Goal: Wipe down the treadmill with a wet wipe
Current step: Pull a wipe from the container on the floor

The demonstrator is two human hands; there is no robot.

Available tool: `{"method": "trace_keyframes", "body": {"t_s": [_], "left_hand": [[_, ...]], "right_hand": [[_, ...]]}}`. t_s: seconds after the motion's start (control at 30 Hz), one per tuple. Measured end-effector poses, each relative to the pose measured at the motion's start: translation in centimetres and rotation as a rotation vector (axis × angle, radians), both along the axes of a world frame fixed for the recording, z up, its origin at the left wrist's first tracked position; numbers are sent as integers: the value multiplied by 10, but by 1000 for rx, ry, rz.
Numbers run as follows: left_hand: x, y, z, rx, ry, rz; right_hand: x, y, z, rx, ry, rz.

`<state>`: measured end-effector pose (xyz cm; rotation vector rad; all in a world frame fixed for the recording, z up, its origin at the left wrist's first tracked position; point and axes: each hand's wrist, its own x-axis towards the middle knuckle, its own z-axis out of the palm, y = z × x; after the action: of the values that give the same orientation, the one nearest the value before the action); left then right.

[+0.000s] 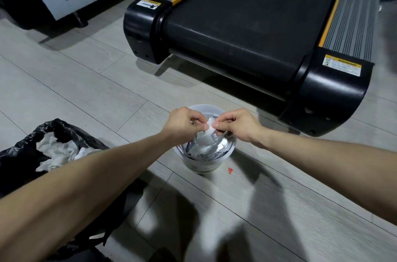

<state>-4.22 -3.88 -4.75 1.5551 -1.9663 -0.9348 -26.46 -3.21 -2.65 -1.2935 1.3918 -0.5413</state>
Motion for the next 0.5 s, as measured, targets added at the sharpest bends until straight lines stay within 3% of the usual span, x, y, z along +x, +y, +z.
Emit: {"method": "trace_keyframes", "body": {"t_s": [0.2, 0.27, 0.33, 0.5], "left_hand": [[7, -4, -1, 33, -25, 104], [8, -4, 0, 27, -49, 111], [9, -4, 0, 26, -73, 104], [13, -2, 5, -26, -130, 111]], "right_hand": [[-5, -2, -4, 2, 49, -48], [-8, -4, -8, -20, 152, -54], [-8, -5, -12, -50, 234, -33], [-10, -7, -11, -178, 222, 85]]}}
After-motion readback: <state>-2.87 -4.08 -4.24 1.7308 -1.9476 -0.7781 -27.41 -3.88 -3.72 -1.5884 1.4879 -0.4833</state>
